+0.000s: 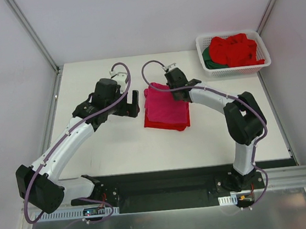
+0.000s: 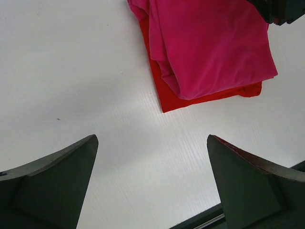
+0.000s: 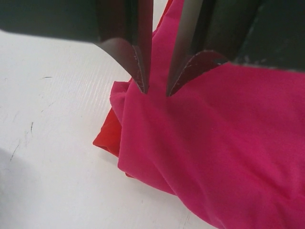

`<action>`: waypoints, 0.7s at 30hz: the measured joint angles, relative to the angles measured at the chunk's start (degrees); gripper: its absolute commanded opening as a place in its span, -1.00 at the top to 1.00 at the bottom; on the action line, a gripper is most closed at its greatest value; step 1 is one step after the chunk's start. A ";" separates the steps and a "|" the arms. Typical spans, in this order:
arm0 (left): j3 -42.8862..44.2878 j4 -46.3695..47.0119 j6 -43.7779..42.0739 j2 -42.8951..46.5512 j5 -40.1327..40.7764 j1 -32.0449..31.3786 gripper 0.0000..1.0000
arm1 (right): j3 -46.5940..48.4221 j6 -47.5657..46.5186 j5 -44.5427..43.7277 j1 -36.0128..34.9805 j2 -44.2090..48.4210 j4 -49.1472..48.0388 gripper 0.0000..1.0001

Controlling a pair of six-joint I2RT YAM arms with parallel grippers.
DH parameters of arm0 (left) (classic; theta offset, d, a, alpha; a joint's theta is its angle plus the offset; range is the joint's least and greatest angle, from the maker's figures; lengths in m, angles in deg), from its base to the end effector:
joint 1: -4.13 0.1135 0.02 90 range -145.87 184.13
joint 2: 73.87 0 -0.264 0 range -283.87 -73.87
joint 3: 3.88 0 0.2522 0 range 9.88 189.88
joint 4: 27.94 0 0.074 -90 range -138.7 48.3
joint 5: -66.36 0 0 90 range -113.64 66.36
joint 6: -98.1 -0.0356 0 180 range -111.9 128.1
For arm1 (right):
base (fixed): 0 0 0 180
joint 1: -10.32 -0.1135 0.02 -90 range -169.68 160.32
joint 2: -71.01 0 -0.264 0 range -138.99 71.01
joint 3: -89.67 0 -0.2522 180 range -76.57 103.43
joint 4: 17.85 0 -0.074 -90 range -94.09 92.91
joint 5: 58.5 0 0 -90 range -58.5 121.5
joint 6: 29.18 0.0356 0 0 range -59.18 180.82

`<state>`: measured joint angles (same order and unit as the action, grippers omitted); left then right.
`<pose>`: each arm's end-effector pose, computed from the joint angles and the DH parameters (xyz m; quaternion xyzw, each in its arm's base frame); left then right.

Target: Fold and stack the t-shirts

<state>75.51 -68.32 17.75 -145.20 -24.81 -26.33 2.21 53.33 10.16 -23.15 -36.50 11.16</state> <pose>0.2391 -0.1415 0.3404 0.1630 0.8606 -0.1738 0.4500 0.3576 0.2209 0.2257 -0.2487 0.8727 -0.0797 0.4126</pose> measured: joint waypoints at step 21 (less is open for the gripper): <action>0.00 -0.02 0.00 -0.37 0.20 0.00 -0.99 | 4.44 -0.92 -3.69 0.13 -7.04 3.39 0.46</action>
<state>75.51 -68.34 17.75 -145.57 -24.61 -26.33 6.65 52.42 6.47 -23.02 -43.53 14.55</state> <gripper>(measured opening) 0.993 0.266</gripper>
